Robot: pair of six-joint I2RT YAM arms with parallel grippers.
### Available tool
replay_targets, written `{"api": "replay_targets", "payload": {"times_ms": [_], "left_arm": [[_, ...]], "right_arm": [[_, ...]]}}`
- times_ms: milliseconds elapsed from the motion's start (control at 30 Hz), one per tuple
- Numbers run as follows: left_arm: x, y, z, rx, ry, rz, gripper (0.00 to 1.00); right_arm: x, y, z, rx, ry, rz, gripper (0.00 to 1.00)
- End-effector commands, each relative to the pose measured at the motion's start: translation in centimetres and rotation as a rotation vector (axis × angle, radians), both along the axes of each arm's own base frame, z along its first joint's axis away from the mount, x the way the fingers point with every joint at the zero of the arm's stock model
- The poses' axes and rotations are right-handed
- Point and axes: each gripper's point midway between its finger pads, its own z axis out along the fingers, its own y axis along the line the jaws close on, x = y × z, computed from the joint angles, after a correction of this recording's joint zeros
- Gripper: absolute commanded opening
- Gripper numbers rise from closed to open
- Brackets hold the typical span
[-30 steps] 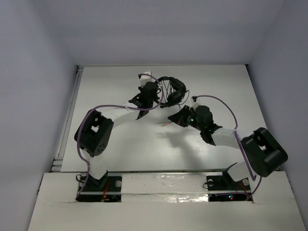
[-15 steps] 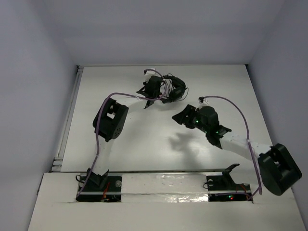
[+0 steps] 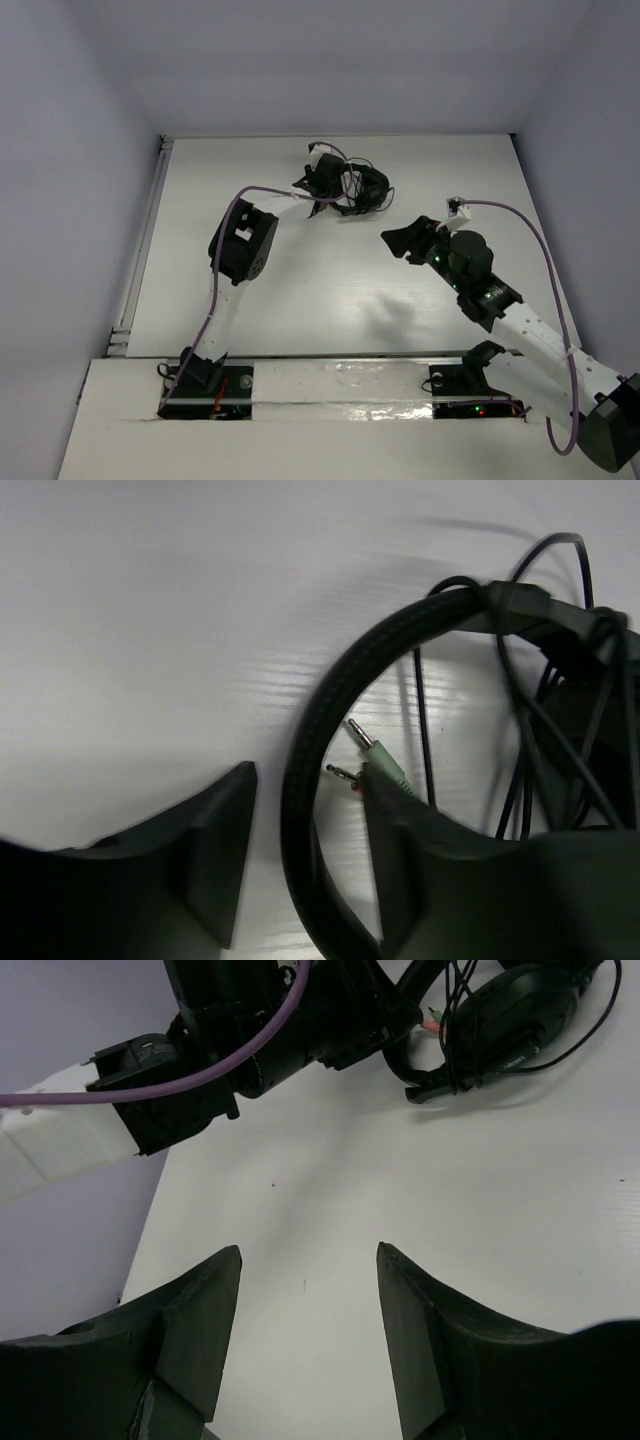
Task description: Wrap the headphones
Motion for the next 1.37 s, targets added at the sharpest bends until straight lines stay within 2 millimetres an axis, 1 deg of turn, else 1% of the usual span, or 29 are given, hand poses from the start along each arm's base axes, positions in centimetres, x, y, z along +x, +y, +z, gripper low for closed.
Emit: {"api": "replay_targets", "payload": {"times_ms": [0, 33, 67, 100, 167, 200, 233, 267, 300, 333, 367, 400, 433, 467, 500, 567, 600, 667, 700, 800, 833, 867, 900, 933, 1033, 1067, 1100, 1200, 1333], "left_arm": [[1.1, 0.2, 2.7, -0.048, -0.03, 0.01, 0.46], [1.0, 0.2, 2.7, -0.049, -0.026, 0.008, 0.53], [0.8, 0.3, 2.6, -0.048, -0.022, 0.008, 0.56], [0.4, 0.6, 3.1, -0.054, -0.028, 0.013, 0.57], [0.1, 0.8, 4.2, -0.076, -0.06, 0.015, 0.68], [-1.1, 1.5, 6.2, -0.096, -0.084, 0.023, 0.75], [-1.1, 1.6, 6.2, -0.097, -0.084, 0.023, 0.79], [-1.5, 1.9, 7.1, -0.104, -0.102, 0.03, 0.83], [-2.5, 2.7, 9.2, -0.128, -0.139, 0.035, 0.86], [-3.0, 3.0, 10.3, -0.148, -0.16, 0.039, 0.96], [-3.5, 3.4, 12.0, -0.175, -0.203, 0.048, 0.99], [-5.2, 4.6, 13.6, -0.193, -0.228, 0.052, 0.99], [-6.0, 5.1, 14.8, -0.212, -0.252, 0.059, 0.99], [-6.8, 5.7, 16.0, -0.242, -0.282, 0.071, 0.99], [-8.8, 7.0, 17.7, -0.265, -0.311, 0.075, 0.99], [-10.7, 8.5, 19.4, -0.293, -0.355, 0.119, 0.99], [-12.6, 9.8, 20.9, -0.321, -0.386, 0.129, 0.99], [-14.5, 10.9, 22.3, -0.342, -0.409, 0.145, 0.99], [-16.3, 11.5, 23.5, -0.366, -0.423, 0.132, 0.99], [-19.8, 11.8, 25.8, -0.433, -0.455, 0.052, 0.99], [-20.6, 12.0, 26.2, -0.442, -0.459, 0.036, 0.99], [-21.6, 12.1, 26.2, -0.443, -0.445, 0.009, 0.99], [-23.1, 12.6, 27.4, -0.468, -0.472, -0.012, 0.99], [-23.8, 13.0, 27.5, -0.469, -0.472, -0.017, 0.99], [-26.6, 14.6, 28.5, -0.485, -0.51, -0.037, 0.99], [-27.3, 15.2, 28.3, -0.48, -0.51, -0.035, 0.99], [-28.3, 15.9, 29.1, -0.497, -0.542, -0.036, 0.99], [-29.7, 17.3, 29.4, -0.477, -0.561, -0.026, 0.99], [-30.0, 17.6, 29.1, -0.451, -0.553, -0.031, 0.99]], "right_arm": [[0.0, -0.7, 1.6, -0.023, -0.035, -0.02, 0.62], [-0.1, -0.7, 1.7, -0.021, -0.038, -0.02, 0.63], [-0.1, -0.8, 2.1, -0.019, -0.044, -0.021, 0.63], [-0.2, -1.0, 2.5, -0.018, -0.055, -0.025, 0.63], [-0.3, -1.5, 2.9, -0.025, -0.065, -0.046, 0.63], [-0.3, -1.8, 3.5, -0.029, -0.078, -0.058, 0.61], [-0.3, -2.0, 4.2, -0.025, -0.094, -0.064, 0.6], [-0.5, -2.2, 4.4, -0.03, -0.098, -0.068, 0.58], [-0.5, -2.4, 5.3, -0.03, -0.118, -0.074, 0.56], [-0.7, -2.7, 6.5, -0.016, -0.148, -0.085, 0.48], [-1.0, -3.1, 6.4, -0.033, -0.137, -0.09, 0.41], [-1.2, -3.4, 7.1, -0.036, -0.152, -0.099, 0.32], [-1.3, -3.8, 8.4, -0.029, -0.177, -0.116, 0.16], [-1.8, -4.4, 9.3, -0.024, -0.194, -0.126, 0.09], [-2.1, -4.7, 10.0, -0.029, -0.211, -0.131, 0.03], [-3.1, -5.7, 12.4, -0.013, -0.258, -0.152, 0.0], [-3.4, -6.2, 13.1, -0.012, -0.28, -0.164, 0.0], [-4.2, -7.4, 14.9, 0.006, -0.313, -0.201, 0.0], [-5.1, -8.2, 16.0, 0.028, -0.344, -0.216, 0.01], [-7.3, -9.7, 18.9, 0.097, -0.419, -0.233, 0.19], [-7.9, -10.2, 19.6, 0.114, -0.437, -0.241, 0.35], [-8.3, -10.6, 19.9, 0.125, -0.445, -0.25, 0.44], [-8.9, -11.1, 20.7, 0.141, -0.46, -0.26, 0.52], [-9.2, -11.7, 21.0, 0.15, -0.468, -0.282, 0.65], [-9.0, -12.5, 20.3, 0.132, -0.445, -0.323, 0.8], [-8.9, -12.5, 19.9, 0.121, -0.434, -0.328, 0.81], [-8.7, -12.5, 19.6, 0.118, -0.428, -0.329, 0.81], [-8.4, -11.9, 19.0, 0.114, -0.416, -0.312, 0.82], [-8.1, -11.1, 19.3, 0.118, -0.414, -0.279, 0.82]]}}
